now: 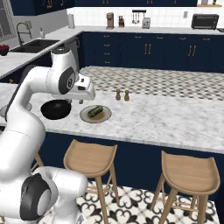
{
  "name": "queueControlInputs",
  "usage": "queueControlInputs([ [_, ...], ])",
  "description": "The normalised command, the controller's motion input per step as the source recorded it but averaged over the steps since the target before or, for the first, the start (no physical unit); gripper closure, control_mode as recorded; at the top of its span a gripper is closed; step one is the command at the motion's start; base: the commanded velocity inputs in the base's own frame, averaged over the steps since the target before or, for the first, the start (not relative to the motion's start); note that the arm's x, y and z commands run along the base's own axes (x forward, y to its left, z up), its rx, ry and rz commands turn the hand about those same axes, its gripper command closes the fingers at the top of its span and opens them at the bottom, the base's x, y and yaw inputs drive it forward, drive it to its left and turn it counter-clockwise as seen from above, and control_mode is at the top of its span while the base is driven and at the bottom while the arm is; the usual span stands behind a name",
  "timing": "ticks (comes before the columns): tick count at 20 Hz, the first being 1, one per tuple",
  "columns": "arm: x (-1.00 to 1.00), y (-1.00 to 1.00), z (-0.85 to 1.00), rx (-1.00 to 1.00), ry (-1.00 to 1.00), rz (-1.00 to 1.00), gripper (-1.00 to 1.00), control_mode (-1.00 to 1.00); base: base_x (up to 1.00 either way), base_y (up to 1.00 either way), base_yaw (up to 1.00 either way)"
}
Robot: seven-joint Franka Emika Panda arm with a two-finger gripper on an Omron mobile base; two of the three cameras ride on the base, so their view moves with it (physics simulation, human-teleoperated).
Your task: Pick the chicken drumstick and cucumber from their plates and place them in the bowl. Then put the bowl in the fridge.
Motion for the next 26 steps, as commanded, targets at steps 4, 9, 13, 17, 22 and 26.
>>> queueControlInputs([
  [4, -0.66, 0.00, 0.06, 0.00, -0.15, 0.02, -1.00, -1.00, 0.00, 0.00, 0.00],
  [9, -1.00, 0.00, -0.02, 0.02, -0.24, 0.01, -1.00, -1.00, 0.00, 0.00, 0.00],
  [13, -0.90, 0.00, -0.21, 0.00, -0.07, 0.00, -1.00, -1.00, 0.00, 0.00, 0.00],
  [17, -0.49, 0.00, -0.02, 0.00, 0.00, 0.00, -1.00, -1.00, 0.00, 0.00, 0.00],
  [22, -0.05, 0.11, -0.06, 0.01, -0.04, -0.01, -1.00, 1.00, -0.12, 0.76, -0.08],
  [26, 0.00, 0.00, 0.00, 0.00, 0.00, 0.00, -1.00, 1.00, -0.03, 1.00, -0.08],
])
